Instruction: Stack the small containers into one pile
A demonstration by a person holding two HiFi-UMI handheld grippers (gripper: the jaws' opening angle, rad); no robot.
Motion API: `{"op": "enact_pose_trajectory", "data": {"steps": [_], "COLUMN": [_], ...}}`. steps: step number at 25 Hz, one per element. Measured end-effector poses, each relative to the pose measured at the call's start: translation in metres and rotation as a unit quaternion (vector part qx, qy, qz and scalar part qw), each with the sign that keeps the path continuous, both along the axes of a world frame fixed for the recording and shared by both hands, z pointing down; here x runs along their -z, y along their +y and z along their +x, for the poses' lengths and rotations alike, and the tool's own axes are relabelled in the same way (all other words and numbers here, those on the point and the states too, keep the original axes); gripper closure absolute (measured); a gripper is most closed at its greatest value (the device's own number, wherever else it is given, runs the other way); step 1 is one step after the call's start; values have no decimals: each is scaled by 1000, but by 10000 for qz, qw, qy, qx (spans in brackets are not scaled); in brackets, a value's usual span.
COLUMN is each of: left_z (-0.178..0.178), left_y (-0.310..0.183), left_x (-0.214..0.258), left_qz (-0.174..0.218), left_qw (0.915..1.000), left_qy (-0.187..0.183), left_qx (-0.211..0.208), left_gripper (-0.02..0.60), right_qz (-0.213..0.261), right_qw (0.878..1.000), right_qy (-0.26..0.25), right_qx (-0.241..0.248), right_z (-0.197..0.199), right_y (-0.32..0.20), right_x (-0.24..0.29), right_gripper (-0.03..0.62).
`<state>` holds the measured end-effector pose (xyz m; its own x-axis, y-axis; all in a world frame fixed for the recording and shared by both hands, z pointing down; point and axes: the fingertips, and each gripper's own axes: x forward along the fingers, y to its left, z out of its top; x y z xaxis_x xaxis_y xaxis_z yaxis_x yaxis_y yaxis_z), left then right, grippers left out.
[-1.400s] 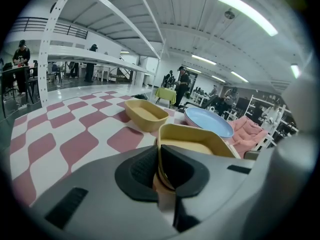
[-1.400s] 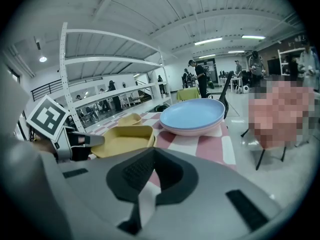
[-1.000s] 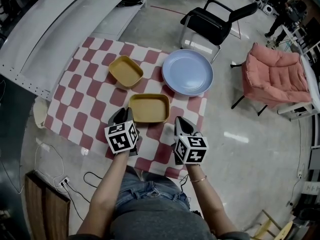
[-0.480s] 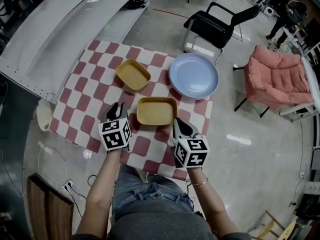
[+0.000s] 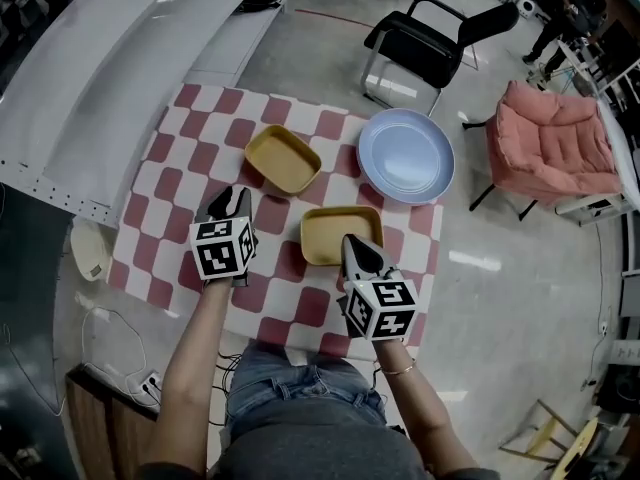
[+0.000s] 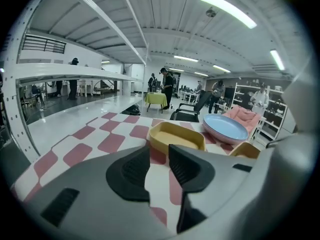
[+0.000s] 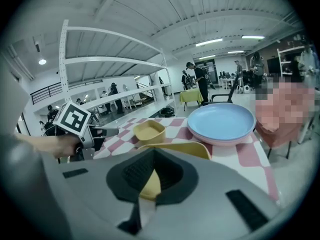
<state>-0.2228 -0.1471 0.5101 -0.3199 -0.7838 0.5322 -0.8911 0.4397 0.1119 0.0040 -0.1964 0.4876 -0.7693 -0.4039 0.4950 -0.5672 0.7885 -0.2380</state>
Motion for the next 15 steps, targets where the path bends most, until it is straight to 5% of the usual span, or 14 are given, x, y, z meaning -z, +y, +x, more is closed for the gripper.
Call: {"op": "enact_pose_trajectory", "data": {"steps": [15], "left_z": [-71], "left_y": [-78], "left_x": [-22], "left_qz": [-250], "left_qw": [9919], "left_qy": [52], "left_qx": [-1245], "left_gripper": [430], "right_qz": [-43], "right_qw": [9951], "right_qy": [229], "right_qx": [-957], "right_z": [-50], "right_y": [-5], "right_x": [-5], "right_gripper": [583]}}
